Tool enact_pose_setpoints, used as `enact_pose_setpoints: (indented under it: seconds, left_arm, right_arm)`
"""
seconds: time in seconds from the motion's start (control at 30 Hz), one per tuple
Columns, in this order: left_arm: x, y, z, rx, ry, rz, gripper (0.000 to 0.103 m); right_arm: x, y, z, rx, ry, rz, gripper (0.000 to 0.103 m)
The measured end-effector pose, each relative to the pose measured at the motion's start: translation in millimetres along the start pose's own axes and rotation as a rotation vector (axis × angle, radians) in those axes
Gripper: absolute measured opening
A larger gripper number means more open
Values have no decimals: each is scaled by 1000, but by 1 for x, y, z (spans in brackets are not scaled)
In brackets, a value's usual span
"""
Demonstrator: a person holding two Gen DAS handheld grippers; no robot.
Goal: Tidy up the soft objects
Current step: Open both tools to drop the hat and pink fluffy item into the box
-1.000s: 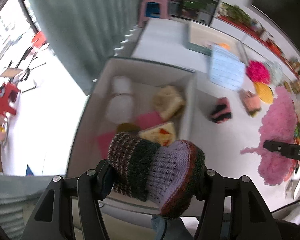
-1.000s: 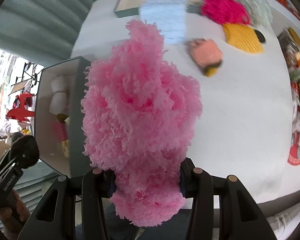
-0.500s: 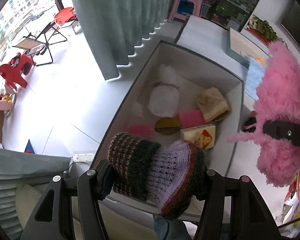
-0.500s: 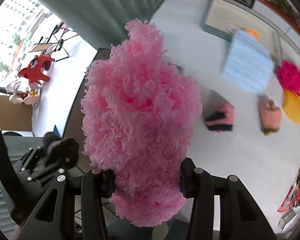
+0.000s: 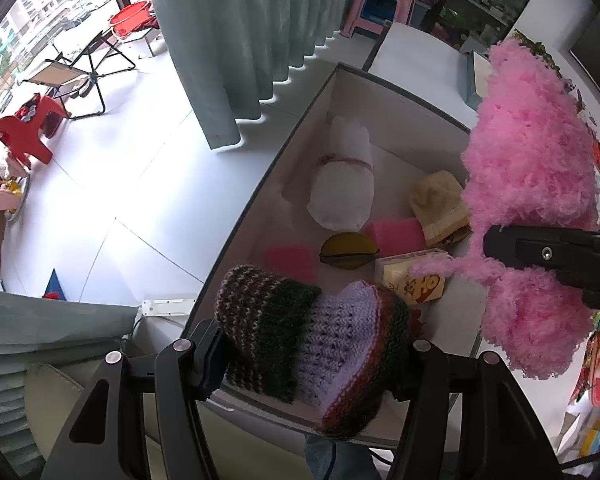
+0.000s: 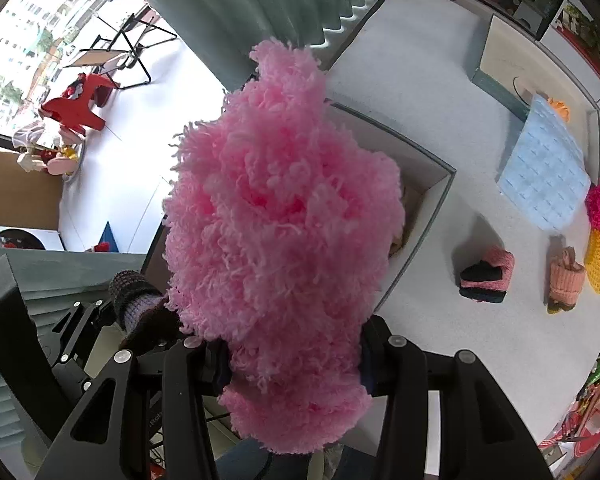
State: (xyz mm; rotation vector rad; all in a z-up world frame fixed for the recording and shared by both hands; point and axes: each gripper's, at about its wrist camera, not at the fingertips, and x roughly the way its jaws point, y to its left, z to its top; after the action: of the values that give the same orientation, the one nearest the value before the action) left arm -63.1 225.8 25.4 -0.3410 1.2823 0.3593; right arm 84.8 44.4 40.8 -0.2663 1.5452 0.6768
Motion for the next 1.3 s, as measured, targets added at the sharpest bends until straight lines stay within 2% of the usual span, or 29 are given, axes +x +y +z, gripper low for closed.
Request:
enact_pose_setpoints:
  seconds: [0.6, 1.2, 1.3]
  left_arm:
    - [20, -6, 6, 36, 39, -9, 62]
    - [33, 4, 9, 7, 66, -29, 62]
    - [34, 3, 10, 4, 70, -24, 73]
  right_arm:
    - [23, -2, 17, 29, 71, -31, 52]
    - [48, 15, 34, -23, 133, -89, 54]
    - [52, 17, 34, -32, 141, -104, 55]
